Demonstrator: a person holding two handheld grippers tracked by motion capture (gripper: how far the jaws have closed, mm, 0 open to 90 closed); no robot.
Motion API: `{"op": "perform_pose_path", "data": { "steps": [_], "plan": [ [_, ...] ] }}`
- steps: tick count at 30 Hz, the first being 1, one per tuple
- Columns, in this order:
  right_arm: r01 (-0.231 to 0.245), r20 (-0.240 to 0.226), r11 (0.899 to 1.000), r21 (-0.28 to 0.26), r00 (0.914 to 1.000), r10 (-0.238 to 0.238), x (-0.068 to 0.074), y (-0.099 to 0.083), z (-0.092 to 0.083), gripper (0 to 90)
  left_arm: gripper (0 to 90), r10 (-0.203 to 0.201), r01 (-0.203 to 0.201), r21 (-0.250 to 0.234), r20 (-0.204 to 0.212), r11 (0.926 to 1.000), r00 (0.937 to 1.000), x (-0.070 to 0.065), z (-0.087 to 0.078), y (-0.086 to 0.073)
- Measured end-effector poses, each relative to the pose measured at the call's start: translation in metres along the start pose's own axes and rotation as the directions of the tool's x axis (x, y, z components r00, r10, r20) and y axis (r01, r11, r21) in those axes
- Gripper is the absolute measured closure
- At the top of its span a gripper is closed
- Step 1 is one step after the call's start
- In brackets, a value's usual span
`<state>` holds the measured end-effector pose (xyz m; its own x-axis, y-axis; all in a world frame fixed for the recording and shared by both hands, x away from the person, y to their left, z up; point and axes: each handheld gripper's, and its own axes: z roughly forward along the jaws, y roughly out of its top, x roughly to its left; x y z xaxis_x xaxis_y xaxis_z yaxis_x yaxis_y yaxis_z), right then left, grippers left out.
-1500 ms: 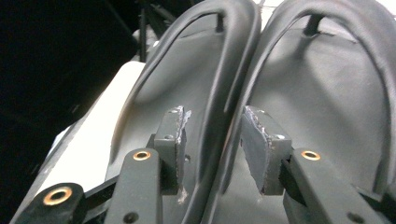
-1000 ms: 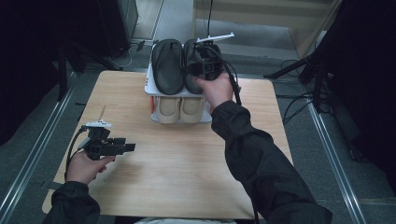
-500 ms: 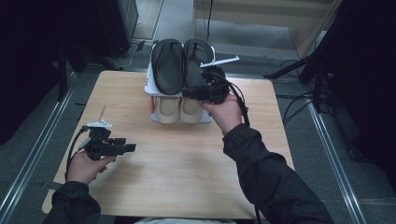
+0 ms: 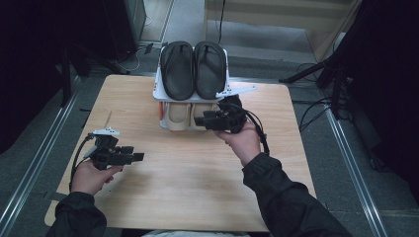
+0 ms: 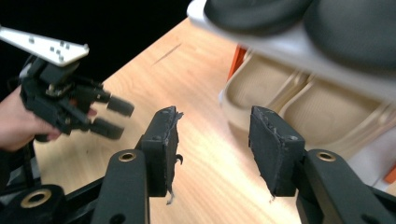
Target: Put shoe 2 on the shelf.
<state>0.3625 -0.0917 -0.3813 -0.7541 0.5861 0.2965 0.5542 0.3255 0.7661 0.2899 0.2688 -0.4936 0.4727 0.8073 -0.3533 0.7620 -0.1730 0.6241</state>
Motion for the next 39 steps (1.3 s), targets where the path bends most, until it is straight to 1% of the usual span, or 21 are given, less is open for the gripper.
{"op": "perform_pose_path", "data": {
  "steps": [1,4,6,7,12,14,15,17,19,21,24,27,30,32,33,39],
  "plan": [
    [-0.002,-0.006,1.0,0.006,1.0,0.002,0.0,-0.003,0.001,52.4,38.3,0.002,-0.002,0.0,-0.001,1.0,1.0,0.0,0.0,0.0],
    [0.019,-0.041,1.0,0.002,0.999,-0.019,-0.004,-0.014,0.004,51.7,38.3,0.001,-0.001,0.001,-0.001,1.0,1.0,0.0,0.0,0.0],
    [0.022,-0.043,1.0,0.0,0.9988,-0.022,-0.006,-0.02,0.006,51.9,38.3,0.0,0.0,-0.002,-0.003,1.0,1.0,-0.001,0.001,0.0],
    [0.019,-0.055,1.0,0.006,0.9983,-0.018,-0.009,-0.024,0.007,52.0,38.3,0.002,-0.002,-0.002,-0.001,1.0,1.0,-0.001,0.0,0.0],
    [0.013,-0.064,1.0,0.0,0.9979,-0.013,-0.018,-0.037,0.007,52.2,38.4,0.009,-0.009,-0.001,-0.002,1.0,1.0,-0.002,0.0,0.0],
    [0.013,-0.069,1.0,-0.004,0.9975,-0.013,-0.022,-0.043,0.007,51.0,38.3,0.012,-0.012,0.0,-0.003,0.9999,0.9999,-0.002,0.0,0.0],
    [0.008,-0.078,1.0,-0.008,0.9969,-0.008,-0.024,-0.046,0.007,49.5,38.3,0.011,-0.011,0.0,-0.004,0.9999,0.9999,-0.002,0.0,0.0],
    [0.007,-0.094,1.0,-0.008,0.9956,-0.007,-0.027,-0.052,0.007,49.3,38.4,0.013,-0.013,0.001,-0.003,0.9999,0.9999,-0.002,0.0,0.0],
    [0.023,-0.089,1.0,-0.012,0.9957,-0.024,-0.028,-0.058,0.006,49.4,38.3,0.009,-0.009,-0.001,-0.003,1.0,1.0,-0.003,0.001,0.0],
    [0.041,-0.085,0.999,-0.01,0.9955,-0.041,-0.03,-0.064,0.006,49.4,38.3,0.015,-0.015,0.003,-0.005,0.9999,0.9999,-0.003,0.001,0.0],
    [0.05,-0.077,0.999,-0.005,0.9958,-0.05,-0.032,-0.072,0.004,49.5,38.4,0.014,-0.014,0.003,-0.005,0.9999,0.9999,-0.004,0.002,0.0],
    [0.038,-0.072,0.999,0.006,0.9967,-0.038,-0.035,-0.08,0.002,49.7,38.4,0.016,-0.016,0.006,-0.002,0.9998,0.9999,-0.004,0.002,0.0],
    [0.028,-0.079,1.0,0.008,0.9965,-0.027,-0.039,-0.086,0.0,49.8,38.4,0.018,-0.018,0.006,-0.004,0.9998,0.9998,-0.005,0.003,0.0],
    [-0.003,-0.101,1.0,0.001,0.9948,0.003,-0.043,-0.092,-0.001,49.8,38.4,0.022,-0.022,0.008,-0.002,0.9997,0.9998,-0.006,0.003,0.0],
    [-0.014,-0.104,1.0,0.0,0.9945,0.014,-0.045,-0.095,-0.002,50.0,38.3,0.022,-0.022,0.01,-0.001,0.9997,0.9998,-0.006,0.004,0.0],
    [-0.004,-0.068,1.0,-0.008,0.9976,0.003,-0.053,-0.107,-0.007,50.3,38.3,0.028,-0.028,0.009,0.001,0.9996,0.9996,-0.008,0.005,0.0]
  ]
}}
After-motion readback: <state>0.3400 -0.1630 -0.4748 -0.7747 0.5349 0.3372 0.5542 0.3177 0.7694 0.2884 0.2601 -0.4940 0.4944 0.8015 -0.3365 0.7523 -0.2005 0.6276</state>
